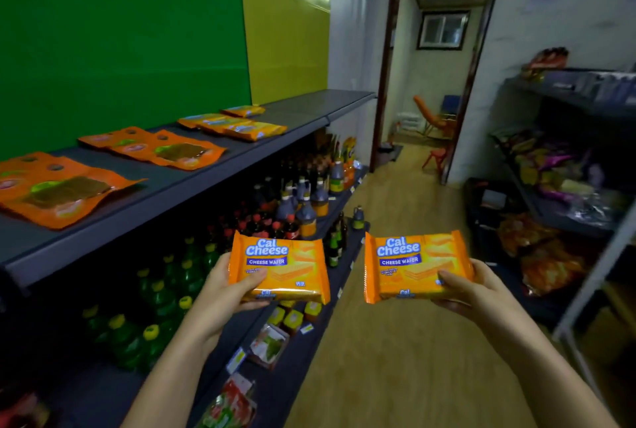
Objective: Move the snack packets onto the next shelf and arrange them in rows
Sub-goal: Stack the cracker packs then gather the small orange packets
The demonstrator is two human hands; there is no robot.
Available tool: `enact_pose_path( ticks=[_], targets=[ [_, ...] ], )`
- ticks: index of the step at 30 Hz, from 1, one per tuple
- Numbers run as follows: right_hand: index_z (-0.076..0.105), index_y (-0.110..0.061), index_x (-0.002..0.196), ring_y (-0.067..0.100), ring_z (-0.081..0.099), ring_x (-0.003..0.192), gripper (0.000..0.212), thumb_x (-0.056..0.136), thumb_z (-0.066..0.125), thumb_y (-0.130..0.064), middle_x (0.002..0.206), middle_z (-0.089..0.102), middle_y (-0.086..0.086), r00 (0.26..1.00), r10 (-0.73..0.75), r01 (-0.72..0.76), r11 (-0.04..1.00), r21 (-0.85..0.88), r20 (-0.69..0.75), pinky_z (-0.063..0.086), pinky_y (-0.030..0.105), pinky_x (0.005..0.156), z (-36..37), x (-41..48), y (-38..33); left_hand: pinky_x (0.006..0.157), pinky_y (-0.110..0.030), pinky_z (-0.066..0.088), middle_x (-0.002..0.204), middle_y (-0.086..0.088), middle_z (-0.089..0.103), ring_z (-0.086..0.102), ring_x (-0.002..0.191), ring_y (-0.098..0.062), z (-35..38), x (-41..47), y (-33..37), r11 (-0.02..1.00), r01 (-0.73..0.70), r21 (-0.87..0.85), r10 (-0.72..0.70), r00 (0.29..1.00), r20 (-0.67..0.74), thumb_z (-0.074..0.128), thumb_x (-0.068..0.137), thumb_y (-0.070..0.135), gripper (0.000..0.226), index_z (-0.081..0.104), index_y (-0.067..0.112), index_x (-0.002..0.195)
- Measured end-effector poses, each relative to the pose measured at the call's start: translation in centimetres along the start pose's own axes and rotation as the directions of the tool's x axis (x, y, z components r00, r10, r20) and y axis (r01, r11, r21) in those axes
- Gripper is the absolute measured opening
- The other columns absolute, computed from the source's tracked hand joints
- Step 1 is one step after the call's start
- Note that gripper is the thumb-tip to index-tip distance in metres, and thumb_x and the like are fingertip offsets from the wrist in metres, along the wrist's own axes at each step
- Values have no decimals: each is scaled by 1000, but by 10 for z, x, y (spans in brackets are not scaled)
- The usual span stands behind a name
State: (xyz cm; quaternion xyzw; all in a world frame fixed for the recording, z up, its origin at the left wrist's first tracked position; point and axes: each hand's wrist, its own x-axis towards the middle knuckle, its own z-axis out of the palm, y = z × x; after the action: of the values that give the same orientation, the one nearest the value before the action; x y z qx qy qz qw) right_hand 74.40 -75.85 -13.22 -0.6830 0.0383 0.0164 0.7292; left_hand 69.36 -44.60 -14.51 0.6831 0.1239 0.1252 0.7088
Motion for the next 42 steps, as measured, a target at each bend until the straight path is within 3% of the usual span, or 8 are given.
enact_pose_path(
  ticks=[8,14,20,25,30,36,42],
  targets=[
    [41,-9,127,21,63,83,38,91,54,-9,97,61,6,996,-46,49,998,41,-76,55,15,50,-15,139,-35,59,-24,59,102,-1,63,65,89,-20,72,140,18,1000,-11,-9,12,999,39,61,86,11,34,46,20,115],
    [39,-7,133,19,64,85,47,89,56,-12,102,62,6,999,-5,7,999,34,-51,57,27,63,-28,214,-24,59,-26,60,105,-7,65,67,86,-23,111,206,15,1000,16,-8,-16,999,38,60,86,8,31,49,19,112],
    [41,-3,130,22,61,82,43,90,55,-9,97,60,8,998,60,-60,995,77,0,58,28,61,-44,301,-12,62,-29,61,109,-11,64,66,93,-29,139,261,7,1000,19,3,-19,999,-35,59,87,8,34,49,19,117],
    [41,0,129,21,59,79,42,90,54,-5,100,59,13,996,29,-36,997,75,85,58,23,54,-55,402,-36,54,-25,59,102,-8,65,66,84,-24,181,308,24,999,-31,-18,27,987,-161,59,87,7,25,52,21,106],
    [40,-1,129,18,60,77,42,90,54,-6,94,59,7,979,-32,16,997,81,201,57,18,53,-53,495,-69,54,-24,59,100,-7,64,65,80,-22,220,351,47,992,-127,-20,113,935,-336,58,87,7,27,50,15,112],
    [42,-5,125,17,61,77,37,91,54,-7,108,58,14,934,-31,29,1000,11,356,57,17,52,-14,572,-86,54,-22,58,98,-3,64,65,79,-17,238,395,65,983,-184,-18,155,875,-459,58,87,7,28,49,14,113],
    [45,-9,116,8,67,65,25,92,52,-6,89,61,1,851,-108,68,993,96,514,55,16,54,59,625,-116,54,-23,59,98,0,62,66,75,-12,219,455,91,968,-249,20,219,809,-546,58,87,8,30,45,12,113]
  ],
)
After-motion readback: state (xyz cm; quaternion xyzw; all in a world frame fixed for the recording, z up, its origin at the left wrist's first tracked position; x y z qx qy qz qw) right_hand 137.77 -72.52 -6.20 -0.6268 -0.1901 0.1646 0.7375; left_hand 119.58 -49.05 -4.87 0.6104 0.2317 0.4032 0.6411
